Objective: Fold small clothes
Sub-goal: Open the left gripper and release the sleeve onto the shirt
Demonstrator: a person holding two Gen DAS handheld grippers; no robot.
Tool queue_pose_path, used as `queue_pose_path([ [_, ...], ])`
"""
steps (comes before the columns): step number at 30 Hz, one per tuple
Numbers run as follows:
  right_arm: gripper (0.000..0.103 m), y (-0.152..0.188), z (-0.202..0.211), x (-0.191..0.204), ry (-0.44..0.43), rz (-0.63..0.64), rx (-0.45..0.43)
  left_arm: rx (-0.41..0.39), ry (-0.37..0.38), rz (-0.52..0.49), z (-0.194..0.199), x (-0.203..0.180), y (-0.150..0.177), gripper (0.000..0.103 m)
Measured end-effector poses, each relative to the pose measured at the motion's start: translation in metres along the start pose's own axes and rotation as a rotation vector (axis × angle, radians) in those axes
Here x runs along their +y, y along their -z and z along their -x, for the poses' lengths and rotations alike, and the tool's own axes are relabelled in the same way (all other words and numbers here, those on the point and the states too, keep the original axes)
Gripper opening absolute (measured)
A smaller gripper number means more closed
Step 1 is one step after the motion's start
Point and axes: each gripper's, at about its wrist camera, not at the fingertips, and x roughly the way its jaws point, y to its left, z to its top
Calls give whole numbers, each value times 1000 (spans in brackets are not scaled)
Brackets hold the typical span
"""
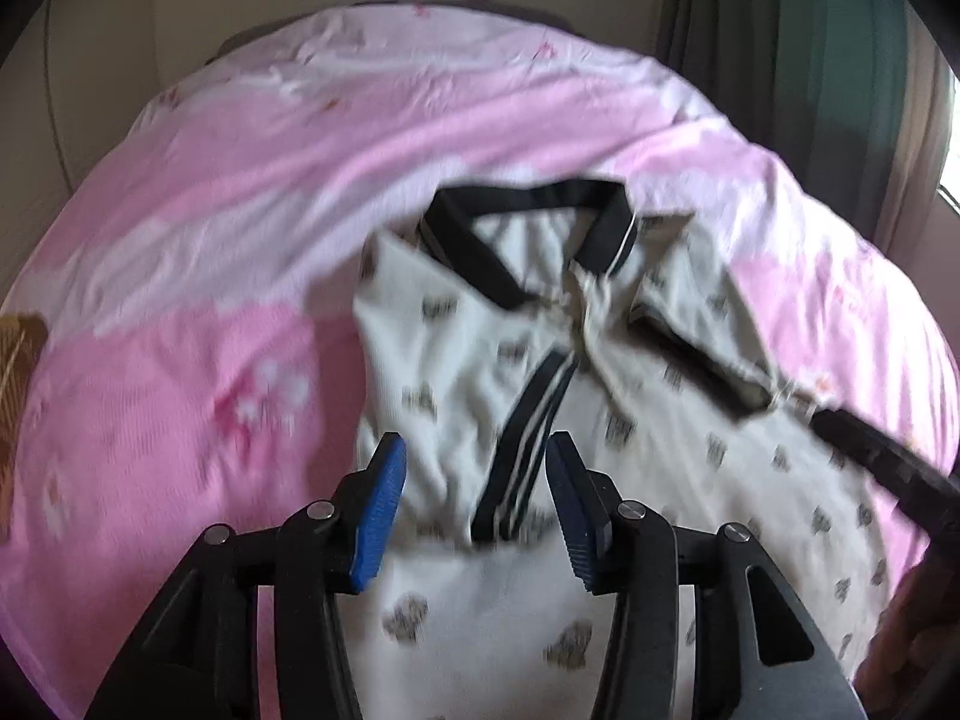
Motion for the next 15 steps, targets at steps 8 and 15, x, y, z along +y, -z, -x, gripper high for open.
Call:
queue_pose_path([
  [8,58,-16,-13,10,-9,26,-10,71,55,114,-62,65,-65,46],
  [15,58,-29,-37,29,-12,63,-25,143,106,94,-113,82,-83,42],
])
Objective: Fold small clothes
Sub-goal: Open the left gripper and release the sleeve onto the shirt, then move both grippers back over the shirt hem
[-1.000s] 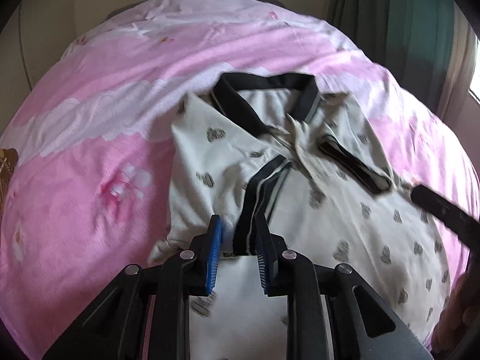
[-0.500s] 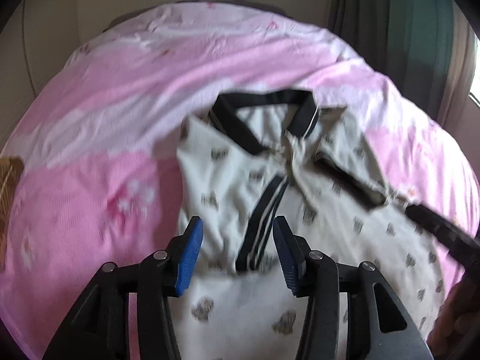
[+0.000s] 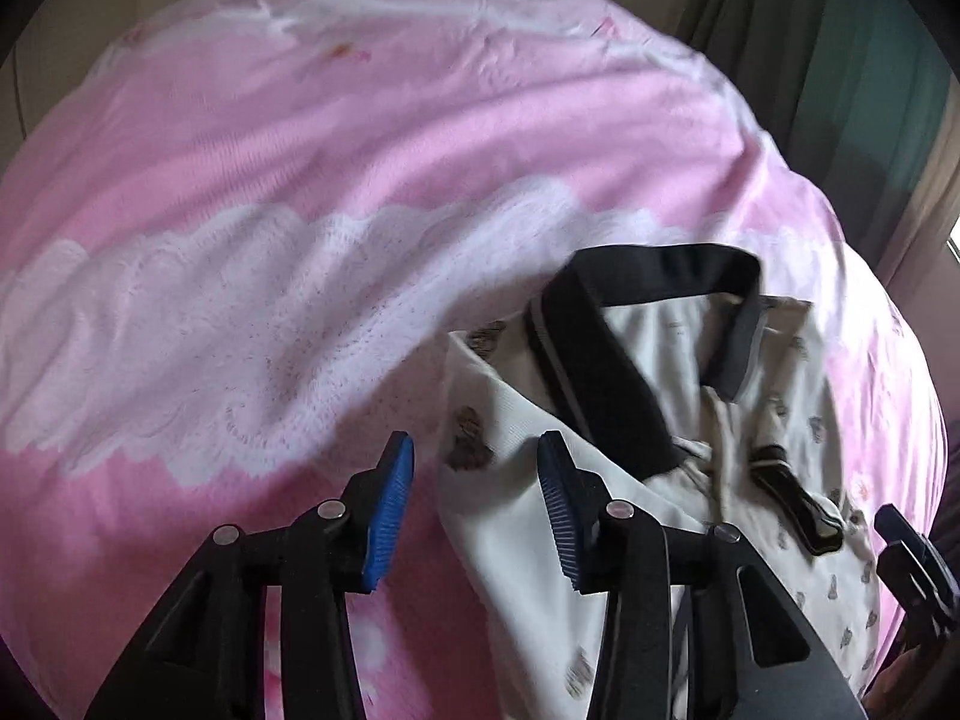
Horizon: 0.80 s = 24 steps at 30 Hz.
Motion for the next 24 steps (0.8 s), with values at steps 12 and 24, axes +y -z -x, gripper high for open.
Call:
queue_pose_path([
  [12,58,-10,-34,19,-13,19,1,-29,12,17,-5,18,-10,7],
  [24,58,-6,-33,12,21,31,19,-71,-36,-24,8,9,5,37],
])
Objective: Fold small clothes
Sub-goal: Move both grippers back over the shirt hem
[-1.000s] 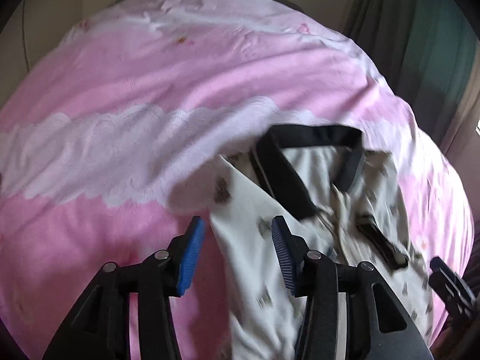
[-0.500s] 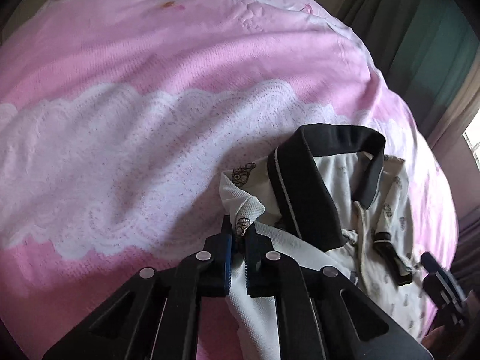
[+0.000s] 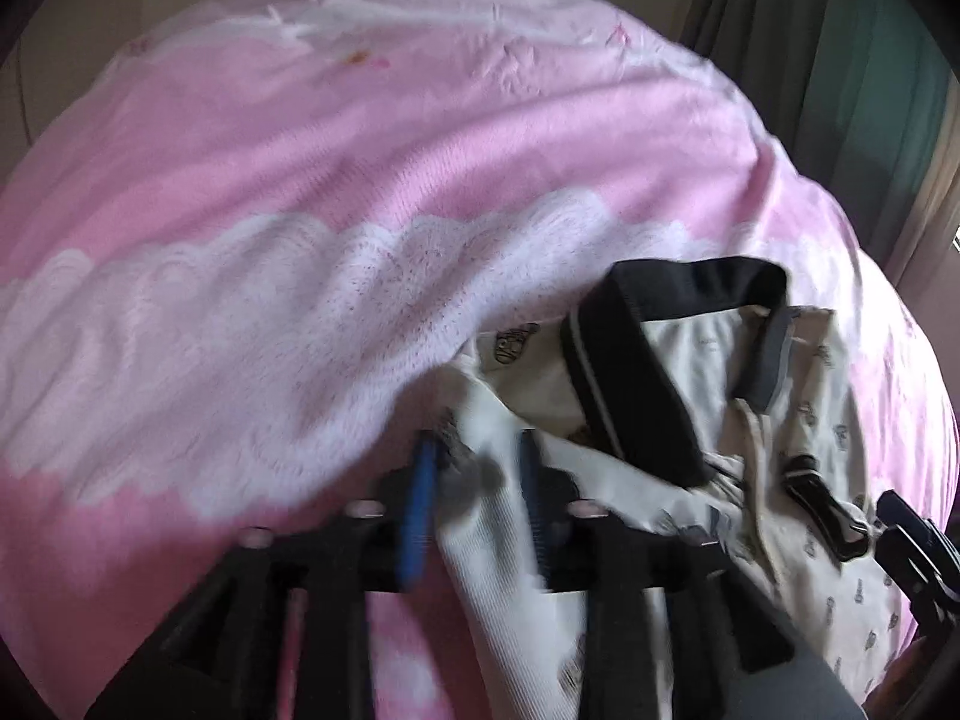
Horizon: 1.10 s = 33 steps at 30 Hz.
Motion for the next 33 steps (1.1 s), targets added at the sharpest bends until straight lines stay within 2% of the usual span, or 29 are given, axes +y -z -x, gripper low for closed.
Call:
queue_pose_path([
  [5,58,9,28,-9,15,8,-2,-71,-36,-26,56,-28,35,41],
  [9,58,22,58,-19,39,23,-9,-78,7,-50,83,-59,72,42],
  [12,58,30,79,-29,57,22,-9,-51,-18,-72,78,-73,88,42],
  [17,58,35,107,-36,73,38,-17,21,-62,-7,53,-64,105,44],
  [20,58,36,121,-37,80,55,-29,-14,-61,7,62,-67,109,43],
  [23,58,39,137,-41,91,66,-39,-56,-45,1,90,-80,115,43],
  [26,58,44,152,-45,95,66,-44,-93,-67,-14,124,-95,133,51],
  [28,58,53,164,-48,96,57,-48,-126,-93,0,151,-103,154,56],
  [33,58,91,192,-47,107,84,-72,-167,-164,102,206,-108,224,57],
])
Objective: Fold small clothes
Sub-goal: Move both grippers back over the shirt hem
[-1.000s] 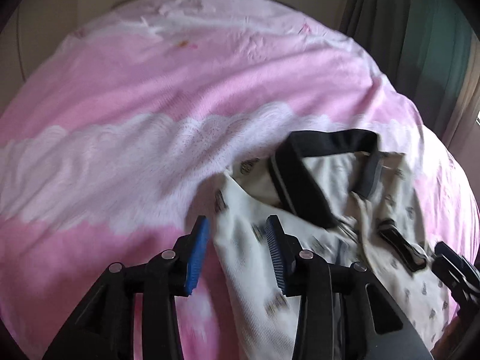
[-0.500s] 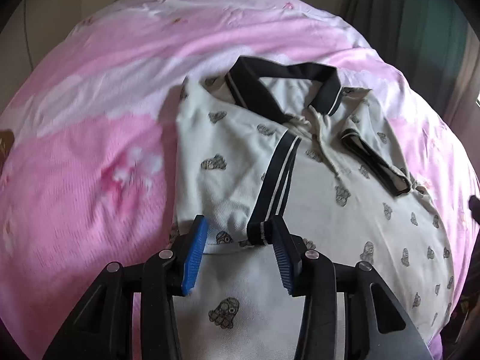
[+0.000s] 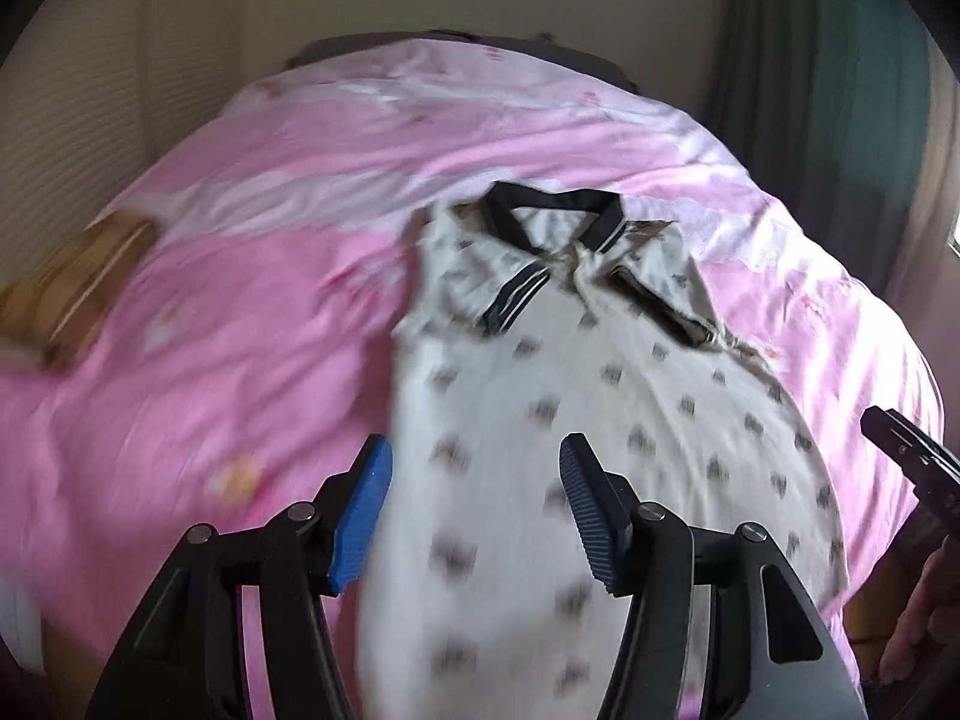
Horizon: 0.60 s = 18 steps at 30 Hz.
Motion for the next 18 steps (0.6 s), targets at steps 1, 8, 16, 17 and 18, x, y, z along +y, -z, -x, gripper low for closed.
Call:
queue_pose_path([
  [1,58,10,7,0,-2,7,-6,-2,-13,8,8,1,12,57],
  [8,58,62,41,-12,23,41,-45,-11,-103,74,34,12,83,57],
  [16,58,96,42,-32,86,28,-16,-15,-158,147,22,19,112,54],
  [17,58,97,40,-36,91,13,-8,-9,-172,152,20,21,114,54],
  [18,58,100,39,-41,94,-13,3,-9,-181,165,19,23,116,54],
])
